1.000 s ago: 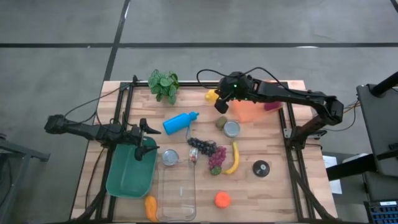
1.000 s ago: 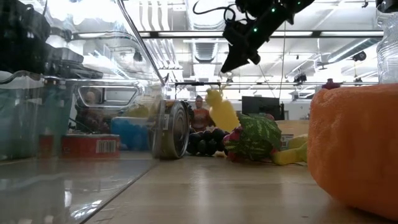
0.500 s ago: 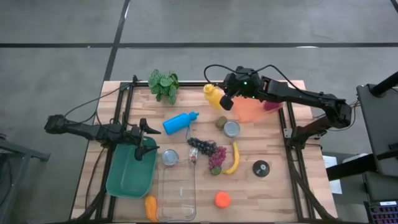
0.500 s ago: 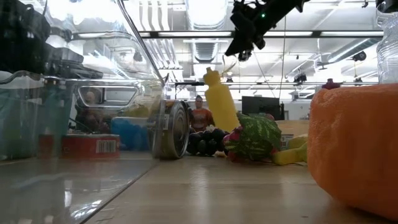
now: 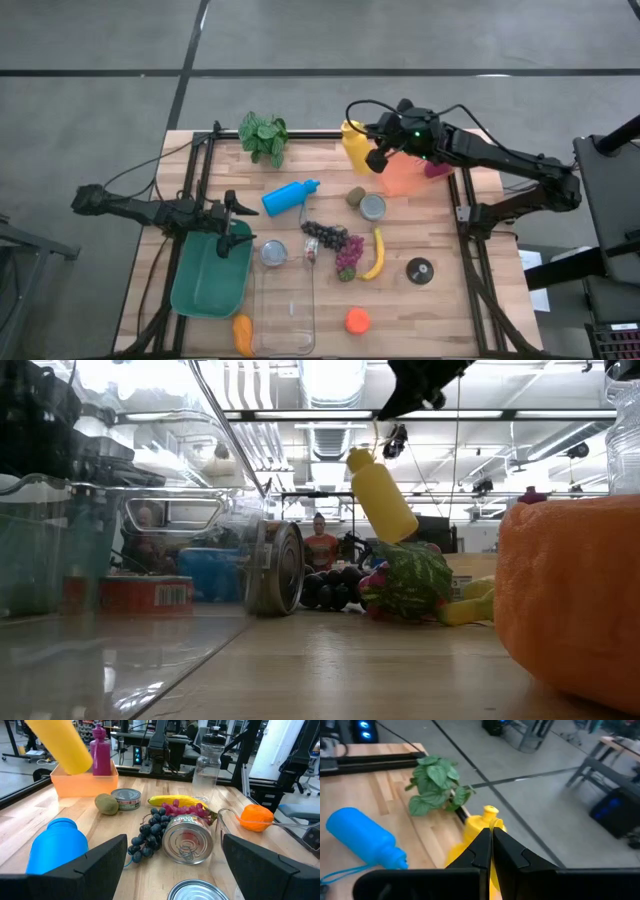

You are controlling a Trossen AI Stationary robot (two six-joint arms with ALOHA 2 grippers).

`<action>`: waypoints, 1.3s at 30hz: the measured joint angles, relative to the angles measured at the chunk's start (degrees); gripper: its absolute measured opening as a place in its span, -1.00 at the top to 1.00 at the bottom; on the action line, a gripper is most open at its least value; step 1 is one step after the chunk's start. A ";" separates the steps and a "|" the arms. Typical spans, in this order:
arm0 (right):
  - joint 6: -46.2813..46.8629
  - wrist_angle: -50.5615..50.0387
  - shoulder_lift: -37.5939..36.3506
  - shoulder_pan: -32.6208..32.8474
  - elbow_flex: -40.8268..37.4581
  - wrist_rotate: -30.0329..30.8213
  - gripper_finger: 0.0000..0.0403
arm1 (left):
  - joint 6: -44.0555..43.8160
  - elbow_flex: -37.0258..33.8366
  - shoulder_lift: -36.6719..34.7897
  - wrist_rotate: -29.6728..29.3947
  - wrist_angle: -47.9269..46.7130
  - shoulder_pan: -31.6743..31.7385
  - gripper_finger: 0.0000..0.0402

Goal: Pick & Place Food Item
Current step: Put the yellow tumbler into the orange bin

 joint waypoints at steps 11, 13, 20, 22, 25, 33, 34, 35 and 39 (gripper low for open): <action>2.11 -5.28 -3.82 0.33 0.00 8.28 0.95 | 0.00 0.00 0.00 0.00 0.01 0.00 -0.67; 2.10 -5.31 -4.43 0.29 0.00 9.12 0.95 | 0.00 0.00 0.00 0.01 0.02 -0.01 -0.67; 7.43 -9.35 -4.62 0.16 -0.04 19.61 0.95 | 0.00 -0.02 0.00 0.02 0.01 0.00 -0.67; 9.45 -11.13 -4.62 0.16 -0.04 22.51 0.95 | 0.00 0.00 0.00 0.02 0.01 -0.01 -0.67; 12.46 -12.36 -4.62 0.14 -0.07 25.19 0.95 | 0.00 0.00 0.00 0.02 0.01 -0.02 -0.67; 18.66 -12.57 -4.62 -4.52 -0.95 27.50 0.95 | 0.00 0.00 0.00 0.02 0.02 -0.01 -0.67; 19.20 -12.56 -4.62 -5.39 -1.29 27.42 0.95 | 0.00 0.00 0.00 0.02 0.01 -0.02 -0.67; 19.67 -12.55 -4.62 -6.25 -1.66 27.29 0.95 | 0.00 -0.02 0.00 0.02 0.02 -0.02 -0.67; 21.84 -12.35 -4.11 -10.09 -3.02 25.16 0.95 | 0.00 -0.01 0.00 0.02 0.00 0.00 -0.67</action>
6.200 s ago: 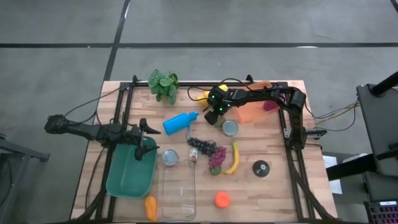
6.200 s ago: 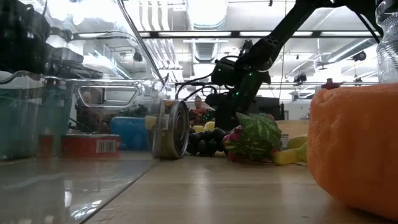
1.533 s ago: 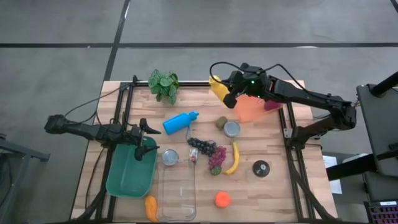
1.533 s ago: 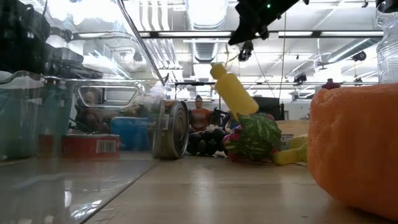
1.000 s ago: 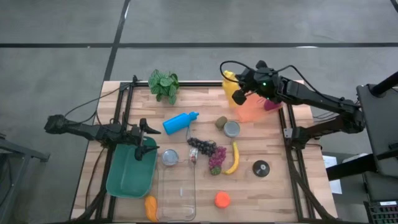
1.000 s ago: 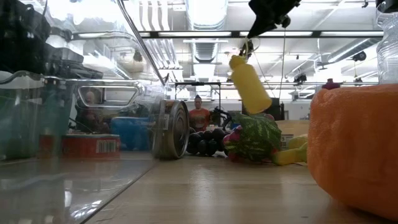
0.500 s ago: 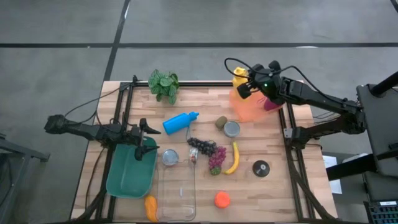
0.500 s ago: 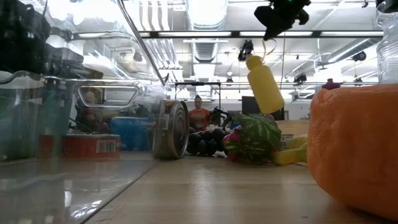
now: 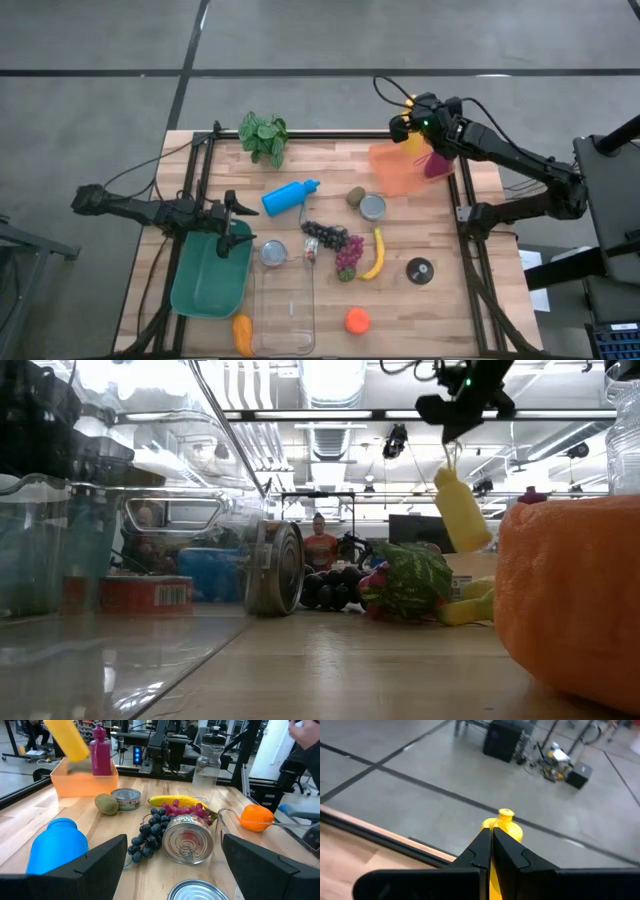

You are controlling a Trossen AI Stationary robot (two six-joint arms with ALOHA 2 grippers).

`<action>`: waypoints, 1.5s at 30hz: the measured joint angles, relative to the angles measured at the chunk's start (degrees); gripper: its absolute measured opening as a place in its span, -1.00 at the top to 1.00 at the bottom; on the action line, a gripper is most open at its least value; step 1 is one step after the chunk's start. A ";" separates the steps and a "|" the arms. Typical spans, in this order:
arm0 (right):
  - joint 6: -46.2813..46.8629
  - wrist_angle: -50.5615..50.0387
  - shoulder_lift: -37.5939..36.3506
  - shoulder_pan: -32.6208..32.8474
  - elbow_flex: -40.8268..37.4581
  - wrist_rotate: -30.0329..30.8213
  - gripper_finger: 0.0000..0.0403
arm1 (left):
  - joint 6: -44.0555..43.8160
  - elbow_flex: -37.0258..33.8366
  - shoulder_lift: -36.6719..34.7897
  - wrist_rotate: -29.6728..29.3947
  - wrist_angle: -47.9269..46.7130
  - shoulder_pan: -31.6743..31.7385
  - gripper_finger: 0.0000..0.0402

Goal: Pick & Place Food Item
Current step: Put the yellow tumbler into the orange bin

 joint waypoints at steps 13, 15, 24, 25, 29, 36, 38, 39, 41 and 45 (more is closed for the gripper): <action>2.25 -0.28 4.85 -8.76 -0.94 -5.58 0.95 | 0.00 0.01 0.00 0.00 0.01 -0.01 -0.67; 2.50 -0.69 5.13 -9.37 -0.94 -5.58 0.95 | 0.00 -0.01 0.00 0.00 0.00 -0.01 -0.67; 3.96 -3.80 5.05 -12.34 -0.81 -5.15 0.95 | 0.00 0.01 0.00 0.00 -0.01 -0.01 -0.67; 3.96 -3.89 5.05 -12.58 -0.81 -5.14 0.95 | 0.00 -0.01 -0.01 -0.01 0.00 -0.01 -0.67; 4.13 -4.50 5.05 -13.59 -0.78 -5.12 0.95 | 0.00 -0.01 0.00 0.00 -0.01 0.00 -0.67; 4.16 -4.91 5.05 -15.54 -0.78 -5.08 0.95 | 0.00 -0.01 0.00 0.00 -0.01 -0.02 -0.67; 4.18 -5.13 5.05 -15.96 -0.80 -5.08 0.95 | 0.00 0.01 -0.02 0.00 0.01 0.00 -0.67; 4.18 -5.56 5.05 -16.20 -0.80 -5.08 0.95 | 0.00 0.01 -0.02 0.00 -0.01 -0.02 -0.67; 4.39 -6.27 5.03 -16.66 -0.81 -5.08 0.95 | 0.00 0.00 0.00 -0.01 0.01 -0.01 -0.67; 6.57 -8.33 5.02 -17.55 -0.83 -5.04 0.95 | 0.00 0.01 0.00 0.00 0.01 -0.01 -0.67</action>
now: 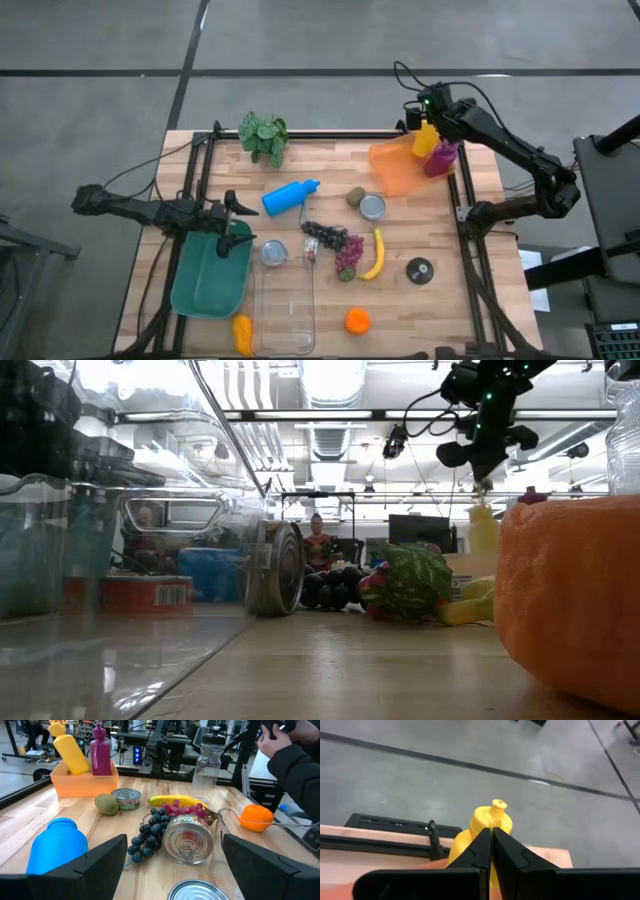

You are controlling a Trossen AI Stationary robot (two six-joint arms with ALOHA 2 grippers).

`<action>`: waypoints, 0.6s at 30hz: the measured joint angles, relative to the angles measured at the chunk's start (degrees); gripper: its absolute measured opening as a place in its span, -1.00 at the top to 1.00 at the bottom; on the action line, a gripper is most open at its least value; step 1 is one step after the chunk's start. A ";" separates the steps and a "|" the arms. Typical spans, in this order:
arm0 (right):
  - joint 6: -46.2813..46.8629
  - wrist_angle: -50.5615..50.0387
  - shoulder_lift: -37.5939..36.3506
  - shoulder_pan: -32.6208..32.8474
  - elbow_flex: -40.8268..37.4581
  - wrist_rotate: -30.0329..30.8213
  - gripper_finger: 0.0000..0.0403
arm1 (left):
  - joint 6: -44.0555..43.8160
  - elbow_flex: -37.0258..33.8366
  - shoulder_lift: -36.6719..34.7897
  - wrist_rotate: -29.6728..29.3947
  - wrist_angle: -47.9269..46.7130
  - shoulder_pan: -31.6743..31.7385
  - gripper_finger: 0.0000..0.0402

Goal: Pick & Place Food Item
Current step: Put the yellow tumbler into the orange bin

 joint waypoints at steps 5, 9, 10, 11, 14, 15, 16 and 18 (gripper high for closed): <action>0.58 -0.62 -0.04 -0.24 -0.61 0.13 0.95 | 0.00 -0.02 0.00 0.00 -0.01 -0.01 -0.67; 0.60 -0.57 -0.04 -0.25 -0.93 1.49 0.95 | 0.00 0.00 0.00 0.00 -0.02 -0.01 -0.67; 0.67 -0.55 -0.04 -0.37 -1.01 1.49 0.95 | 0.00 0.00 0.00 0.00 -0.01 -0.01 -0.67; 0.85 -0.50 -0.04 -0.45 -1.17 1.58 0.95 | 0.00 0.00 0.00 0.00 0.00 0.00 -0.67; 1.75 -0.55 -0.04 -0.84 -1.62 1.79 0.95 | 0.00 -0.01 0.00 0.00 -0.02 0.00 -0.67; 1.96 -0.57 -0.04 -0.88 -1.70 1.94 0.95 | 0.00 -0.02 0.00 0.00 -0.01 0.00 -0.67; 2.06 -0.52 -0.04 -0.89 -1.72 2.28 0.95 | 0.00 -0.01 0.00 -0.01 -0.01 0.01 -0.67; 1.98 -0.46 -0.04 -0.89 -1.69 3.29 0.95 | 0.00 0.00 0.00 0.00 0.00 0.00 -0.67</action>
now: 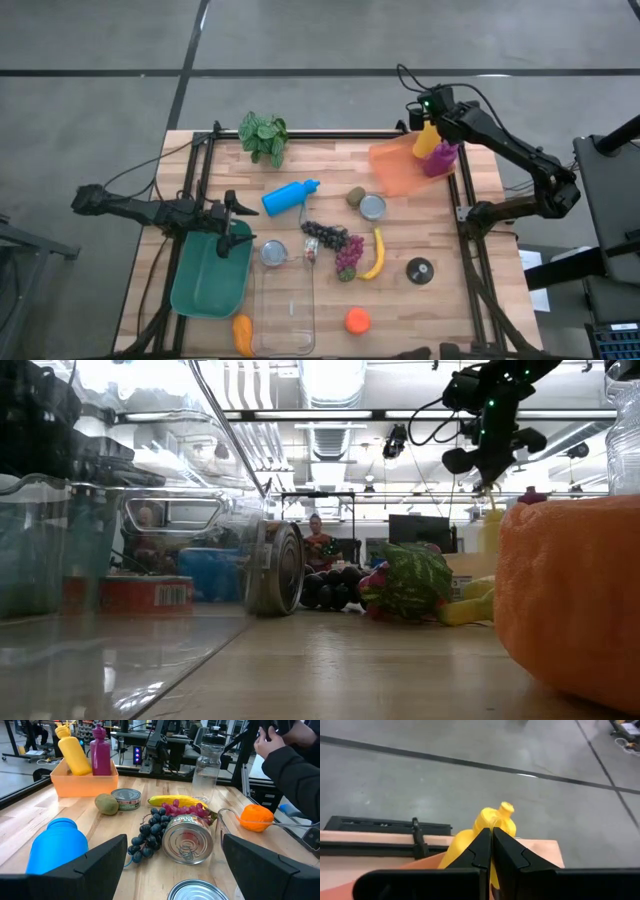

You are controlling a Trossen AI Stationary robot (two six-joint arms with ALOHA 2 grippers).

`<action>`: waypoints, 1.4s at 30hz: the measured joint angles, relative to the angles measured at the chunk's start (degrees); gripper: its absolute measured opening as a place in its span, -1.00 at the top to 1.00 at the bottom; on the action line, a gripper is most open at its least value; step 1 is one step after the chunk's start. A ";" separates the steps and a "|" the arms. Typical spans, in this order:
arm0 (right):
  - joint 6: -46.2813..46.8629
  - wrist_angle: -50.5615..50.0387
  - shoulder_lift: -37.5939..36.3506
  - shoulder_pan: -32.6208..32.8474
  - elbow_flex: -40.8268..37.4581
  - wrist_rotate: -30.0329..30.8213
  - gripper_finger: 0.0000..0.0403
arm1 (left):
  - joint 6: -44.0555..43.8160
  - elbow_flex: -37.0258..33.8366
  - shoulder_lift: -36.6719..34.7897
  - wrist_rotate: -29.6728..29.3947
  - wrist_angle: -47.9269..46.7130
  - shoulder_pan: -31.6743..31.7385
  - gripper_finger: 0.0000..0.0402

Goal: Pick & Place Food Item
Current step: Put the yellow tumbler into the orange bin

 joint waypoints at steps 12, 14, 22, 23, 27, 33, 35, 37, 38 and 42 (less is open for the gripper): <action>-1.43 0.07 0.00 0.04 1.98 1.30 0.95 | 0.00 -0.02 0.00 0.00 -0.02 0.01 -0.67; -1.44 0.01 0.00 0.06 1.84 1.30 0.95 | 0.00 0.00 0.00 -0.01 -0.01 0.01 -0.67; -1.44 -0.02 0.07 0.04 0.81 1.28 0.95 | 0.00 -0.01 -0.01 0.00 -0.01 0.00 -0.67; -1.44 0.01 0.07 0.04 0.61 1.29 0.95 | 0.00 -0.01 -0.01 0.00 0.00 0.00 -0.67; -1.20 0.11 0.09 0.04 -0.34 1.26 0.95 | 0.00 0.00 -0.02 0.00 -0.02 0.01 -0.67; -0.97 0.30 0.09 0.07 -0.80 0.76 0.95 | 0.00 0.00 -0.01 0.00 0.00 0.01 -0.67; -0.93 0.43 0.09 0.08 -0.80 -0.37 0.95 | 0.00 -0.01 0.00 0.00 -0.01 -0.01 -0.67; -0.89 0.46 0.09 0.08 -0.80 -1.75 0.95 | 0.00 -0.02 0.00 0.00 0.00 -0.01 -0.67; -0.87 0.46 0.09 0.17 -0.80 -2.12 0.95 | 0.00 0.00 0.00 0.00 -0.02 0.01 -0.67; -0.77 0.50 0.09 1.23 -0.80 -2.39 0.95 | 0.00 -0.01 -0.01 0.00 0.00 0.01 -0.67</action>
